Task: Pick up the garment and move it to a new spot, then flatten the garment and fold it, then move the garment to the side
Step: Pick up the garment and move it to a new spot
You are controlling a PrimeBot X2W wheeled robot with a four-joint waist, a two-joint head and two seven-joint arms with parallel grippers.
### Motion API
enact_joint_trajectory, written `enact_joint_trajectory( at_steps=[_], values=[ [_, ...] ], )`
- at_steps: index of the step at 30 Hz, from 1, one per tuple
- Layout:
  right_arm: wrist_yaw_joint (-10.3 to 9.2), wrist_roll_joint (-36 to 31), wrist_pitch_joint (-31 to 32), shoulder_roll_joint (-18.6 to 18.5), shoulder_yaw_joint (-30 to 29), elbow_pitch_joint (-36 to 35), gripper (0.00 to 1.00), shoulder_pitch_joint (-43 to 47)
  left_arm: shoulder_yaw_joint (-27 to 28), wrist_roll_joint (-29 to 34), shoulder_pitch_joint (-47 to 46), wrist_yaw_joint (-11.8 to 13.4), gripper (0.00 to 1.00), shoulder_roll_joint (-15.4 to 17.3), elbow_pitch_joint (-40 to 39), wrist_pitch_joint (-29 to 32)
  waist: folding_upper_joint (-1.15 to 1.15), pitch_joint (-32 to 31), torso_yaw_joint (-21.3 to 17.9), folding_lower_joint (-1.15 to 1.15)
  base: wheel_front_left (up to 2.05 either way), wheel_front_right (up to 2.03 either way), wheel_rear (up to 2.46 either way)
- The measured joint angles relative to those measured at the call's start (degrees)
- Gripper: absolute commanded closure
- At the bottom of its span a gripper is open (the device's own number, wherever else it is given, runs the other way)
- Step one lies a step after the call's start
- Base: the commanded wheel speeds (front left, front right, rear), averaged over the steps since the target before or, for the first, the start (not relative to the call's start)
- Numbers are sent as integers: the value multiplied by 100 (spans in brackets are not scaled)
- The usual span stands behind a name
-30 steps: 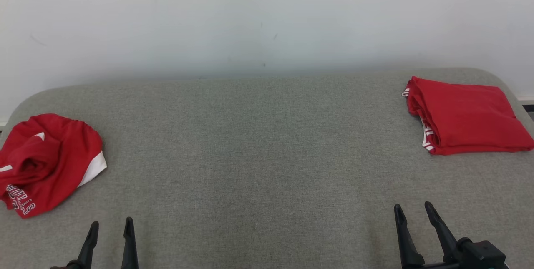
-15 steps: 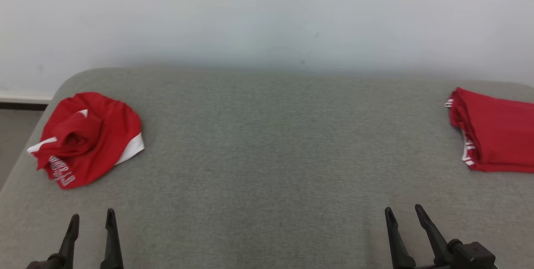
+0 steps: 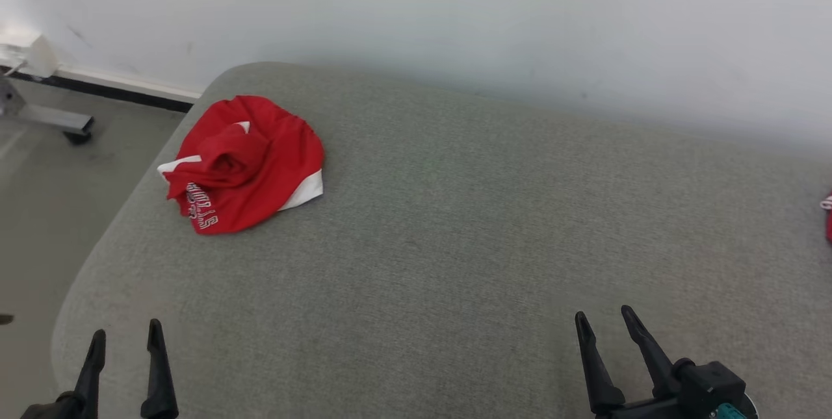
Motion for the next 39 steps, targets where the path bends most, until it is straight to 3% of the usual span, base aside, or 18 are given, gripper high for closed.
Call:
enact_joint_trajectory(
  at_steps=[12, 25, 30, 39],
  values=[
    [0, 4, -3, -12, 75, 105, 0, -66, 223, -31, 18, 46, 0, 38, 30, -1, 0, 51, 686, 0, 0, 0, 0],
    [0, 15, -9, -70, 75, 113, 0, -147, 232, -38, -22, 48, 0, -22, 73, -1, 0, 162, 683, 0, 0, 0, 0],
    [0, -85, 36, -182, -48, 16, 0, -270, 177, -76, -660, -30, 0, 99, 166, 0, 0, 343, 601, 0, 0, 0, 0],
    [0, -293, 269, -419, -383, -361, 0, -641, 46, -358, -2564, -155, 0, 612, 737, 15, 0, 912, 235, 0, 0, 0, 0]
  ],
)
